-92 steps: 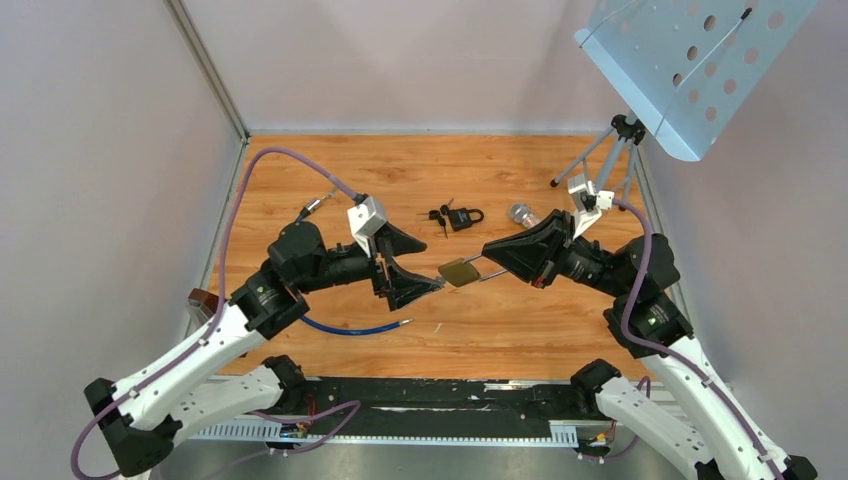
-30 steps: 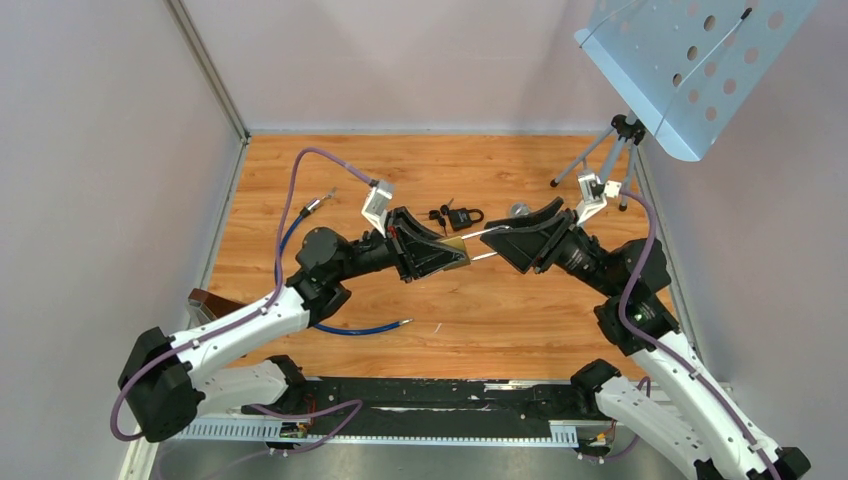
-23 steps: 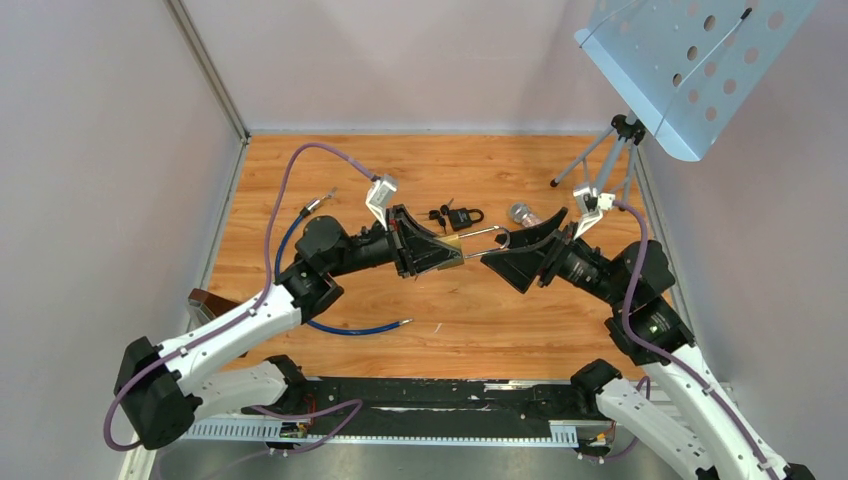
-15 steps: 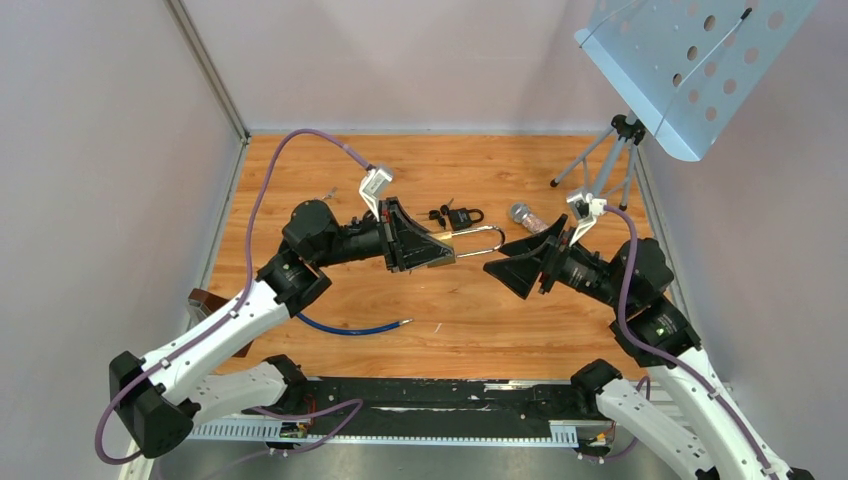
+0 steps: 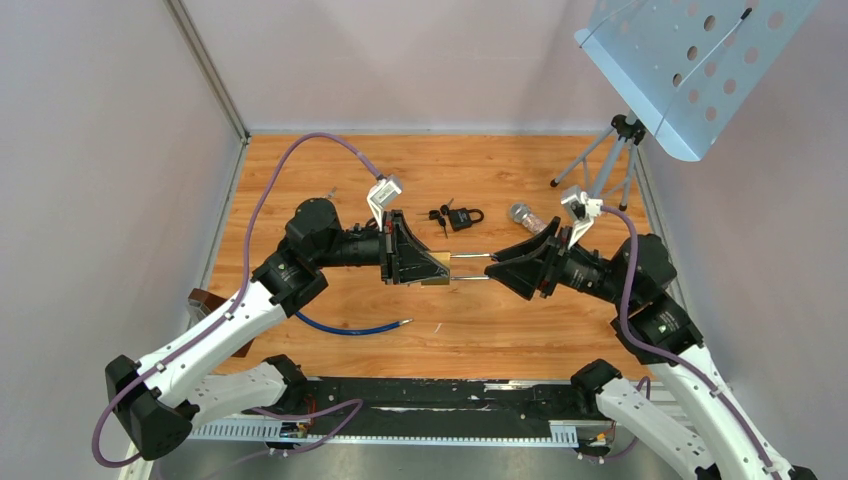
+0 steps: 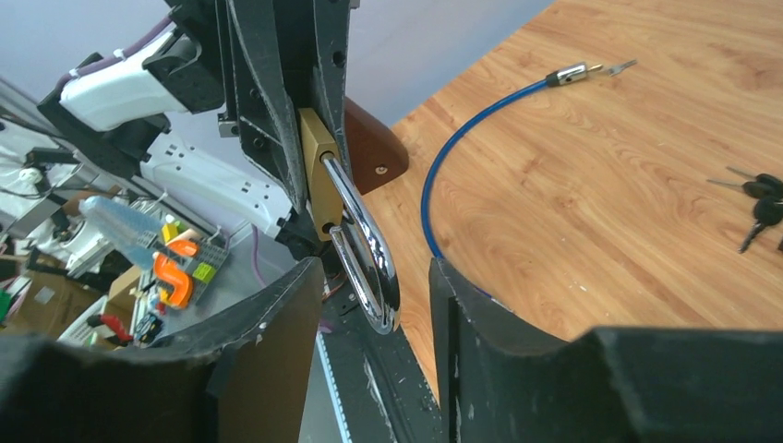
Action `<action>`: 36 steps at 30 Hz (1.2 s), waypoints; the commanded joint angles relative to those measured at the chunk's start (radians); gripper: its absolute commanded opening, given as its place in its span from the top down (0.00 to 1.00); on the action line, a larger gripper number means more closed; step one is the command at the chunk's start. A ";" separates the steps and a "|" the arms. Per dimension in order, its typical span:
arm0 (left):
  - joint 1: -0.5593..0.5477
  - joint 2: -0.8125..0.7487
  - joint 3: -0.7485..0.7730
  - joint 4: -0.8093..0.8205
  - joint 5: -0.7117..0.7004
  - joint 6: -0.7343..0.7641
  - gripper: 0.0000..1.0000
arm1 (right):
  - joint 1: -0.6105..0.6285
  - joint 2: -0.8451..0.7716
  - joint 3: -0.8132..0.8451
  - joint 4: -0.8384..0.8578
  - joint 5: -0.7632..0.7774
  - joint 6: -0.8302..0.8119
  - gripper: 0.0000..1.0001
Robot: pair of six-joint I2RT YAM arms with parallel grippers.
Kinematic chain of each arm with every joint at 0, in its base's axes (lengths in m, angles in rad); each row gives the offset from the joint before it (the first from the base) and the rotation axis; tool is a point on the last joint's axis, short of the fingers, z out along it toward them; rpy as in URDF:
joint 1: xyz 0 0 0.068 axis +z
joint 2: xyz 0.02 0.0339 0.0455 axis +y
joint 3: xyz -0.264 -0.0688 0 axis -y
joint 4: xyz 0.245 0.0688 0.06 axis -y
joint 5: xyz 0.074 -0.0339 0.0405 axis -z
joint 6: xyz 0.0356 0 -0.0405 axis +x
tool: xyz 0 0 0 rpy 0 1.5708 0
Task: Lock with the key
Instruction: Lock the lock.
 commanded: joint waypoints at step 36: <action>-0.018 0.077 -0.063 0.306 -0.022 -0.068 1.00 | 0.159 0.182 -0.116 0.483 -0.108 0.271 1.00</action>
